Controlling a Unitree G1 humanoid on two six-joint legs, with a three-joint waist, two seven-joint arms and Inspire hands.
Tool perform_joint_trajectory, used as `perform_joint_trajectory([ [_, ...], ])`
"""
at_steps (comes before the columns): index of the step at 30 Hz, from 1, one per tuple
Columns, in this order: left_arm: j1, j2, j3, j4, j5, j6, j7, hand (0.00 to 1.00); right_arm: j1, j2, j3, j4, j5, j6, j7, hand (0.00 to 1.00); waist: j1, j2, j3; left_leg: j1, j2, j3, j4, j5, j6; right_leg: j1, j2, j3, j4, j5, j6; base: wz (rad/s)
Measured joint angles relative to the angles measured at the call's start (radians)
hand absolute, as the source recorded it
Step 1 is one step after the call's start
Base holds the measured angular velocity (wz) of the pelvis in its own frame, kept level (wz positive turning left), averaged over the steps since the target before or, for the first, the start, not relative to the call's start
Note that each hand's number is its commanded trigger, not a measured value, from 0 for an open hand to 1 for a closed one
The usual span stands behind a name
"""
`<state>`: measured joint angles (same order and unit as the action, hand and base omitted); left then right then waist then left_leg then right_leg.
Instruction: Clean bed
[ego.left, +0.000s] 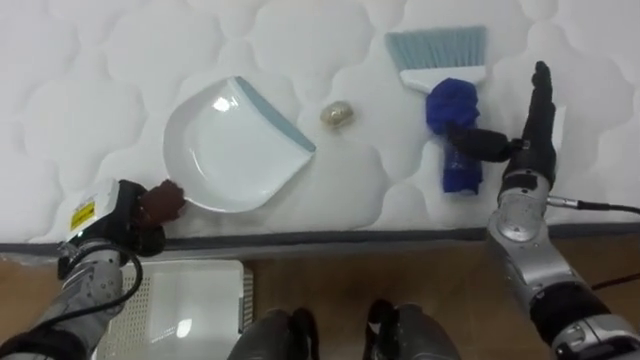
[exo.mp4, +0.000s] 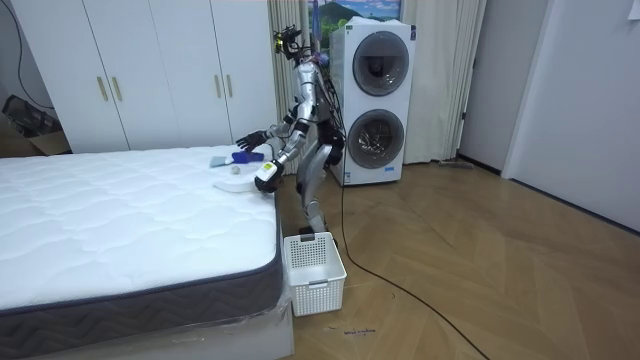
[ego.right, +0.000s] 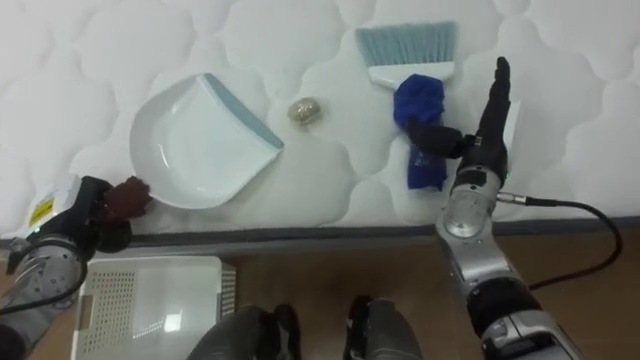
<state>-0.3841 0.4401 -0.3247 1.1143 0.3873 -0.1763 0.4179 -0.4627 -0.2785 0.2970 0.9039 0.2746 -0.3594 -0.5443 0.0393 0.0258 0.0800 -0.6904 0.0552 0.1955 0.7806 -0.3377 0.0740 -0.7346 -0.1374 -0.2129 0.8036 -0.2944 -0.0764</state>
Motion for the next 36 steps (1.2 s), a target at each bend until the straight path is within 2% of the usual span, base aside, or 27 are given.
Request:
perform_joint_trajectory([
  [2,-0.011,0.0,-0.012,0.0,-0.003,0.006,-0.013,1.0,-0.014,-0.001,0.015,0.027,0.056,0.027,0.033,0.0,0.007,0.001,0.0004,-0.001,0.0,0.0,0.0,0.0,0.0,0.0,0.0,-0.001,0.0,0.0,0.0,0.0],
  [4,-0.021,-0.002,-0.016,-0.002,-0.002,0.007,-0.027,1.0,-0.021,-0.001,0.02,0.035,0.084,0.036,0.053,0.0,0.016,0.002,0.0011,-0.001,0.0,0.0,-0.001,0.0,0.0,0.0,0.0,-0.001,-0.001,0.0,0.0,0.0],
  [6,-0.024,-0.002,-0.019,-0.004,-0.002,0.005,-0.036,1.0,-0.029,-0.001,0.029,0.036,0.109,0.036,0.08,0.0,0.023,0.003,0.0016,0.0,0.0,0.0,-0.002,0.0,0.0,0.0,0.0,-0.002,-0.002,0.0,0.0,0.0],
  [9,-0.026,-0.018,-0.02,-0.004,-0.002,0.008,-0.037,1.0,-0.052,0.0,0.034,0.065,0.146,0.035,0.119,0.0,0.039,0.005,0.0031,0.001,0.0,0.0,-0.002,0.0,0.0,0.002,-0.001,-0.003,-0.002,0.0,0.0,0.0],
  [12,-0.026,-0.032,-0.032,-0.003,-0.004,0.016,-0.04,1.0,-0.066,-0.001,0.034,0.097,0.161,0.035,0.143,0.0,0.05,0.013,0.0082,0.002,0.0,-0.001,-0.002,0.0,0.0,0.004,-0.003,-0.006,-0.001,0.0,0.0,0.03],
  [15,-0.026,-0.032,-0.033,-0.003,-0.005,0.018,-0.05,1.0,-0.075,-0.003,0.034,0.124,0.159,0.033,0.169,0.0,0.046,0.017,0.0107,0.005,-0.003,-0.003,-0.001,0.0,0.0,0.007,-0.008,-0.01,0.006,-0.001,-0.002,0.07],
  [17,-0.027,-0.035,-0.034,-0.005,-0.004,0.017,-0.06,1.0,-0.083,-0.011,0.032,0.157,0.157,0.033,0.199,0.0,0.038,0.017,0.012,0.009,-0.017,-0.007,-0.001,0.0,0.0,0.008,-0.024,-0.012,0.023,-0.014,0.002,0.15],
  [23,-0.027,-0.036,-0.035,-0.015,-0.004,0.019,-0.07,1.0,-0.096,-0.029,0.03,0.191,0.148,0.033,0.232,0.0,0.04,0.018,0.0124,0.005,-0.017,-0.008,-0.001,0.0,0.0,0.008,-0.029,-0.021,0.023,-0.015,0.001,0.02],
  [24,-0.027,-0.036,-0.036,-0.015,-0.003,0.019,-0.076,1.0,-0.097,-0.03,0.03,0.195,0.147,0.033,0.233,0.14,0.041,0.018,0.0124,0.005,-0.017,-0.008,-0.001,0.0,0.0,0.008,-0.031,-0.024,0.023,-0.015,0.001,0.05],
  [25,-0.026,-0.036,-0.05,-0.015,-0.002,0.018,-0.083,1.0,-0.099,-0.032,0.032,0.207,0.142,0.031,0.237,0.38,0.042,0.018,0.0125,0.005,-0.018,-0.009,-0.001,0.0,0.0,0.01,-0.036,-0.033,0.023,-0.016,0.001,0.04],
  [26,-0.026,-0.036,-0.057,-0.015,-0.002,0.019,-0.086,1.0,-0.1,-0.032,0.032,0.219,0.141,0.03,0.238,1.0,0.043,0.019,0.0126,0.006,-0.018,-0.009,-0.001,0.0,0.0,0.011,-0.037,-0.036,0.023,-0.016,0.001,0.07],
  [30,-0.025,-0.038,-0.073,-0.018,-0.003,0.019,-0.103,1.0,-0.106,-0.046,0.035,0.254,0.104,0.031,0.236,1.0,0.05,0.022,0.0138,0.005,-0.017,-0.013,-0.001,0.0,0.001,0.018,-0.036,-0.042,0.017,-0.016,0.001,0.03],
  [36,-0.026,-0.039,-0.082,-0.037,-0.002,0.043,-0.1,1.0,-0.148,-0.088,0.035,0.318,0.063,0.048,0.215,1.0,0.05,0.032,0.0175,0.004,-0.015,-0.017,0.008,0.0,0.001,0.019,-0.037,-0.049,0.024,-0.017,-0.001,0.02],
])
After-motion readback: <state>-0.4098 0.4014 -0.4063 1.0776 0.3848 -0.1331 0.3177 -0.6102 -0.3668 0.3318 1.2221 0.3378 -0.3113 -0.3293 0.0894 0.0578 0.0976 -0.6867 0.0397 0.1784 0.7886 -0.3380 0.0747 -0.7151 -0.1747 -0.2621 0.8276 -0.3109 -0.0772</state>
